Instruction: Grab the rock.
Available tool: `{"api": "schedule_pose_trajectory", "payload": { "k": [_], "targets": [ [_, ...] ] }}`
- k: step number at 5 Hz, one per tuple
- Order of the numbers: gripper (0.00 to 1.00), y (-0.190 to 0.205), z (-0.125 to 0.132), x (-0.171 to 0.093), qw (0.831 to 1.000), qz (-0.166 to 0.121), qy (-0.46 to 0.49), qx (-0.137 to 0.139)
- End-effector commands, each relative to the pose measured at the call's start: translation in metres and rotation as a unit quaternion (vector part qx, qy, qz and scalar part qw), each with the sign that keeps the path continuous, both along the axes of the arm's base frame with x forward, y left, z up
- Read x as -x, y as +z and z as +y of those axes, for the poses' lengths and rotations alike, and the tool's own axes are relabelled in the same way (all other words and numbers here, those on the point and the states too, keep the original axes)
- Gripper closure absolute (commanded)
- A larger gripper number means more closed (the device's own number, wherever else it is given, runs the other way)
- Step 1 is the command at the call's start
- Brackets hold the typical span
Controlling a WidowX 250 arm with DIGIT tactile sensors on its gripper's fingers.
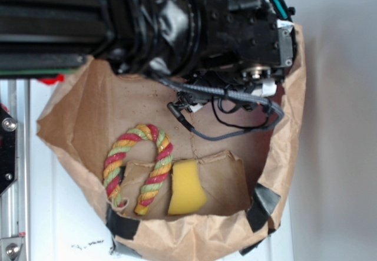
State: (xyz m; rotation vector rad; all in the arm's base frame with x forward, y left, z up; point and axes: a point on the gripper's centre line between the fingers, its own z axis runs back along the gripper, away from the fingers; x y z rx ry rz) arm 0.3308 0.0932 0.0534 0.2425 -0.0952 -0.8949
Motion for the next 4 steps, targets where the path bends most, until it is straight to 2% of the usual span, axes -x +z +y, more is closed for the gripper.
{"api": "schedule_pose_trajectory", "payload": {
  "k": [1, 2, 3, 4],
  "targets": [
    [0.00, 0.014, 0.002, -0.024, 0.995, -0.060, 0.067, 0.052],
    [0.00, 0.012, 0.003, -0.029, 0.992, -0.085, 0.077, 0.042],
    [0.00, 0.006, 0.008, -0.029, 0.991, -0.096, 0.087, 0.015],
    [0.00, 0.005, 0.014, -0.029, 0.991, -0.093, 0.095, -0.003]
  ]
}}
